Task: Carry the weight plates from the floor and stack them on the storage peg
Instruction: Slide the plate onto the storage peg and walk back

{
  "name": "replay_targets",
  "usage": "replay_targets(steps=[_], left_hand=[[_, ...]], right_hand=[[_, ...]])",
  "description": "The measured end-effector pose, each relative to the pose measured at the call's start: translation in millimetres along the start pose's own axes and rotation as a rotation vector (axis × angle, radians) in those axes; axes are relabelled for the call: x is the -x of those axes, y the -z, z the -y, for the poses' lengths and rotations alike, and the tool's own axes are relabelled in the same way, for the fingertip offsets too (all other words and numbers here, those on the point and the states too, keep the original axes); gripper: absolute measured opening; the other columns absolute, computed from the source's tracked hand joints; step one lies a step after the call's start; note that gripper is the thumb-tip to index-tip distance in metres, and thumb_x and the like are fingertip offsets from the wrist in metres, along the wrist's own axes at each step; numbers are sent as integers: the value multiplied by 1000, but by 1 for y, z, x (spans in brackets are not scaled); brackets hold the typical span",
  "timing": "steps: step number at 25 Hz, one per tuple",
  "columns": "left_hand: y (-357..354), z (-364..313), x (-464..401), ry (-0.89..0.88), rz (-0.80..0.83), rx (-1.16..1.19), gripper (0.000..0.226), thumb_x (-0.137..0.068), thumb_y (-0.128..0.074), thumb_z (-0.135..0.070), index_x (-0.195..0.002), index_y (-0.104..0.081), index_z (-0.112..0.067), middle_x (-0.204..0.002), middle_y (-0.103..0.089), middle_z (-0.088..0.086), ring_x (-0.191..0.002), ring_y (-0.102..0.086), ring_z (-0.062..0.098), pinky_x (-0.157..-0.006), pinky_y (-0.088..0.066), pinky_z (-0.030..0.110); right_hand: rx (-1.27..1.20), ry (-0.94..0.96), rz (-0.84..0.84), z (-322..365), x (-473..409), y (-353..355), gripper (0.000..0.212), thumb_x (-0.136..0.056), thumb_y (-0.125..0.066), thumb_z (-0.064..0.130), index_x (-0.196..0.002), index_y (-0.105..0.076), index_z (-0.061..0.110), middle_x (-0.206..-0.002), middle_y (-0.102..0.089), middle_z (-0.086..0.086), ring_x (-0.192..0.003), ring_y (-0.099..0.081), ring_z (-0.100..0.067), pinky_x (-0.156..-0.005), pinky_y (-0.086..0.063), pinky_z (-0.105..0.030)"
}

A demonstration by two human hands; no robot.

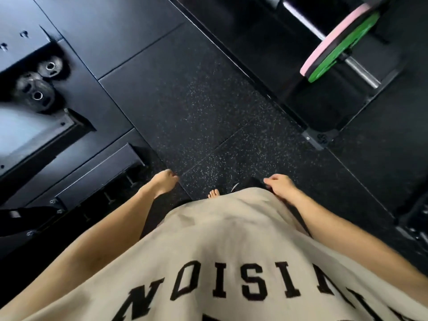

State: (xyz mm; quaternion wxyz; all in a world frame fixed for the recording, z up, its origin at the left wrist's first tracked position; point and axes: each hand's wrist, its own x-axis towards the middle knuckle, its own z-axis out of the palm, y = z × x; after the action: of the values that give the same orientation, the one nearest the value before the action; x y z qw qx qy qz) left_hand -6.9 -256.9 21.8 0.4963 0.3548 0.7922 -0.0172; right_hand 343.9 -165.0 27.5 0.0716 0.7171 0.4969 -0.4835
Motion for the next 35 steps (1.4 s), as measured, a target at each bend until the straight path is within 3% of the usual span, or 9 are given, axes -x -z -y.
replay_targets(steps=[5,9,12,16,23,31,35], left_hand=[[74,-39,-69,90,-55,181,33,-100,-50,-26,-120,-57,-2,-118,-63,19,-109,-60,37,-90,-49,42],[113,-57,-111,237,-38,308,19,-100,-51,-18,-97,-58,0,-101,-65,20,-88,-62,32,-72,-48,27],[150,-72,-134,374,-132,430,32,-98,-54,-27,-113,-62,-1,-117,-65,19,-109,-61,35,-84,-47,32],[201,-85,-168,489,-321,654,30,-99,-52,-28,-117,-64,-8,-121,-65,12,-111,-59,28,-87,-42,31],[310,-57,-260,532,-195,762,35,-101,-49,-26,-122,-59,-1,-129,-60,15,-121,-54,29,-91,-41,30],[505,54,-312,608,-342,929,24,-97,-53,-33,-109,-60,-14,-110,-66,11,-99,-62,29,-81,-52,36],[566,91,-341,662,-355,1034,23,-97,-53,-33,-110,-58,-15,-106,-65,11,-85,-60,24,-67,-47,32]], right_hand=[[131,52,78,119,-102,25,15,-92,-65,25,-91,-70,10,-91,-68,-8,-86,-60,-21,-75,-42,-29],[247,96,140,223,-186,52,19,-93,-64,24,-97,-71,7,-95,-66,-7,-94,-62,-25,-78,-43,-30],[322,121,247,320,-239,73,20,-94,-62,25,-76,-63,16,-89,-70,-11,-83,-63,-24,-68,-45,-33],[544,213,343,448,-282,70,16,-97,-59,28,-86,-60,17,-84,-67,-5,-79,-61,-21,-58,-44,-28],[739,298,401,659,-341,-5,15,-97,-59,28,-87,-61,17,-91,-68,-7,-78,-59,-19,-61,-46,-29],[855,545,414,901,-349,-129,18,-94,-61,32,-97,-67,15,-93,-66,-5,-86,-58,-22,-78,-46,-34],[952,559,482,985,-358,-201,15,-94,-62,33,-96,-66,18,-94,-66,-5,-83,-59,-20,-81,-49,-36]])
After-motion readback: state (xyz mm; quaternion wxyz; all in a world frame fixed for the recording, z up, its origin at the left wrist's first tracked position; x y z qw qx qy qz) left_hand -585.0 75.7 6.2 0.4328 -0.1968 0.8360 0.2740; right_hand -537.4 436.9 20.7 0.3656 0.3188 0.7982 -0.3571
